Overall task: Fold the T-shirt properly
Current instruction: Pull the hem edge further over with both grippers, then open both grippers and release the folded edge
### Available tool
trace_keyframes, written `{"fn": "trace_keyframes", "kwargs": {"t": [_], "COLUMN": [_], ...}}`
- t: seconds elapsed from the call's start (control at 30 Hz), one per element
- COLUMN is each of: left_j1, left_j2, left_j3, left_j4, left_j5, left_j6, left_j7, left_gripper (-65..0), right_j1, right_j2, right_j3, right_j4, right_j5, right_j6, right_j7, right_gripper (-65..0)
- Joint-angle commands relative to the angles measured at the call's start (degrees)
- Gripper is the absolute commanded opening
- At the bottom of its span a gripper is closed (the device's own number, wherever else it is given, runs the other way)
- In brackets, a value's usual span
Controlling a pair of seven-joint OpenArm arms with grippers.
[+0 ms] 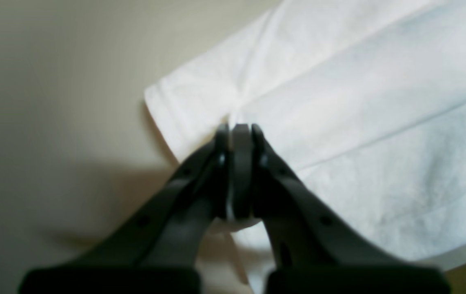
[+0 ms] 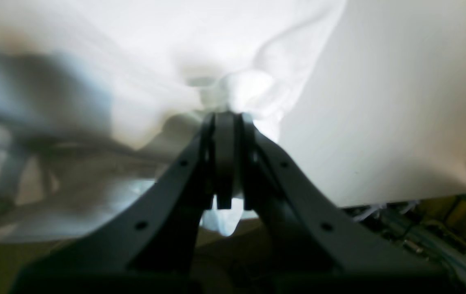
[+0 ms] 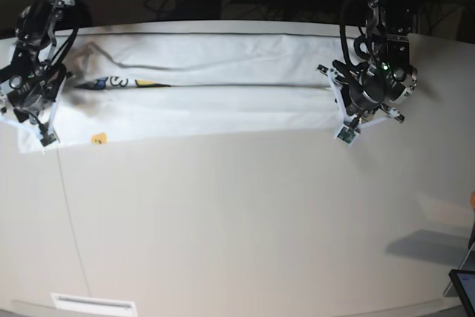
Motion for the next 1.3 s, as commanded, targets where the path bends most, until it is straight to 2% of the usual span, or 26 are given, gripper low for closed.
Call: {"fn": "trace_keyframes", "kwargs": {"t": [0.0,0.1,0.23,0.33,0.47,0.63,0.77,1.0,1.1,1.23,1.27], "left_j1": [-0.1,0.7,0.8,1.3,1.5,1.4,1.3,1.2,1.1,0.8,0.6], "left_j2": [-0.5,-0.8,-2.9,-2.9,-3.2,-5.3,-7.3,-10.5,-11.6,-11.4,-11.2], "left_j3": [-0.2,2.0,7.3,7.8,7.7,7.7,7.6,7.6,7.5,7.5,7.5], "left_j4": [1.1,1.1,1.1,1.1,1.1,1.1,1.1,3.7,4.4,4.6,4.7], "left_j5": [0.2,0.2,0.3,0.7,0.8,0.8,0.8,0.3,0.2,0.1,0.1], "left_j6": [-0.1,-0.1,-0.1,0.0,0.0,0.0,0.0,-0.1,-0.1,-0.2,-0.2], "left_j7": [0.5,0.6,0.6,0.6,0.6,0.6,0.6,0.6,0.4,0.2,0.2], "left_gripper": [-65.0,-65.0,-65.0,-65.0,-65.0,-65.0,-65.0,-65.0,-59.3,-45.3,-43.7], "right_j1": [0.7,0.5,-0.1,-0.2,-1.2,-1.4,-1.0,-1.0,-1.0,-0.7,-0.4], "right_j2": [0.1,-0.8,-2.5,-3.5,-4.0,-4.0,-4.0,-3.7,-3.7,-3.7,-3.7], "right_j3": [0.3,0.3,0.3,0.3,0.3,2.0,3.3,3.7,3.8,3.8,3.9], "right_j4": [0.7,0.6,0.6,0.5,0.5,0.5,0.7,0.8,0.9,1.0,1.0], "right_j5": [-0.8,-0.8,-0.8,-0.8,-0.8,-1.8,-7.2,-7.7,-7.7,-7.7,-7.7], "right_j6": [-0.1,-0.1,-0.1,-0.1,-0.1,-0.1,-0.1,-0.1,-0.1,-0.1,-0.1], "right_j7": [0.2,0.2,0.2,0.2,0.2,0.3,0.4,0.4,0.5,0.6,0.6], "right_gripper": [-64.7,-64.7,-64.7,-63.7,-56.0,-46.7,-42.5,-33.7,-31.3,-31.0,-31.0]}}
